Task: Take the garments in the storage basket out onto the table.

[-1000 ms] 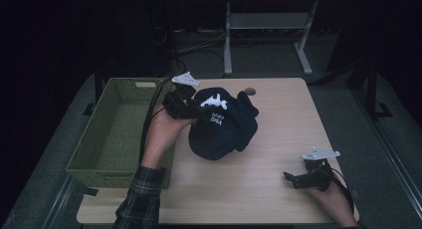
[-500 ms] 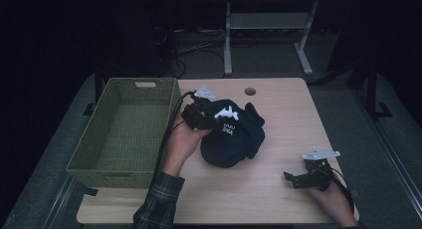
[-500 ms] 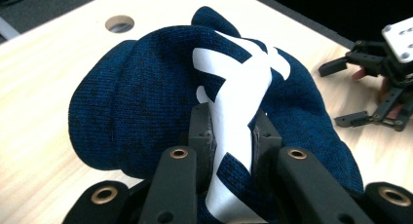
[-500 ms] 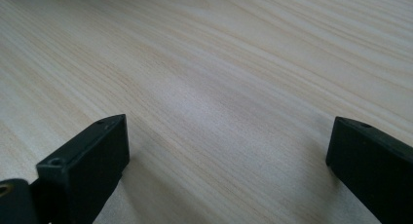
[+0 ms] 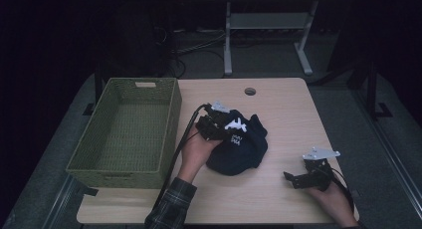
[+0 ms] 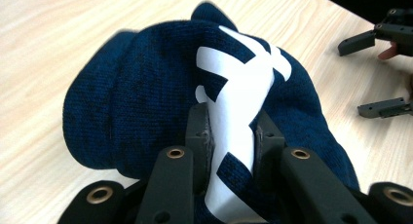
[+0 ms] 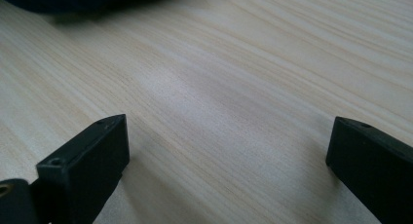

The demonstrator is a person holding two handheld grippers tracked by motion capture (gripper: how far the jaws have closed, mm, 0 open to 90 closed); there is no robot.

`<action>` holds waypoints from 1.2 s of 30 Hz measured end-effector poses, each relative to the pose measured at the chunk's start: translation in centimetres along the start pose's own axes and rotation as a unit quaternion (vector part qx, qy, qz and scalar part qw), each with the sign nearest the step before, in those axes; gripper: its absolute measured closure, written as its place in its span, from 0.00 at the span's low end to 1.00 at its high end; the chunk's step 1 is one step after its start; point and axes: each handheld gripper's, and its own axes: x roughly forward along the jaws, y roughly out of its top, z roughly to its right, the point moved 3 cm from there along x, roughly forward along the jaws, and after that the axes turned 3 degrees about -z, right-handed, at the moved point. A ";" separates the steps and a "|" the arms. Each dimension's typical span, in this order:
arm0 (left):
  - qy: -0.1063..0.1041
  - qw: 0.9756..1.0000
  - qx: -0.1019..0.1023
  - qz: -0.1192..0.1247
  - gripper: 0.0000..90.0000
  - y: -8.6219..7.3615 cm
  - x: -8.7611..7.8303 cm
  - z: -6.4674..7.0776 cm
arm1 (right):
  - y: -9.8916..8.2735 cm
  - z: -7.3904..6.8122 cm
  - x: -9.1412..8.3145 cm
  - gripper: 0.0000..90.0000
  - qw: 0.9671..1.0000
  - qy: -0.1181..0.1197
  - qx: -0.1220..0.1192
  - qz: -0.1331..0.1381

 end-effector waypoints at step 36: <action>0.005 1.000 0.012 0.005 0.41 -2.4 -1.9 -0.5 | 0.0 0.0 0.0 0.02 1.000 0.001 -0.003 0.000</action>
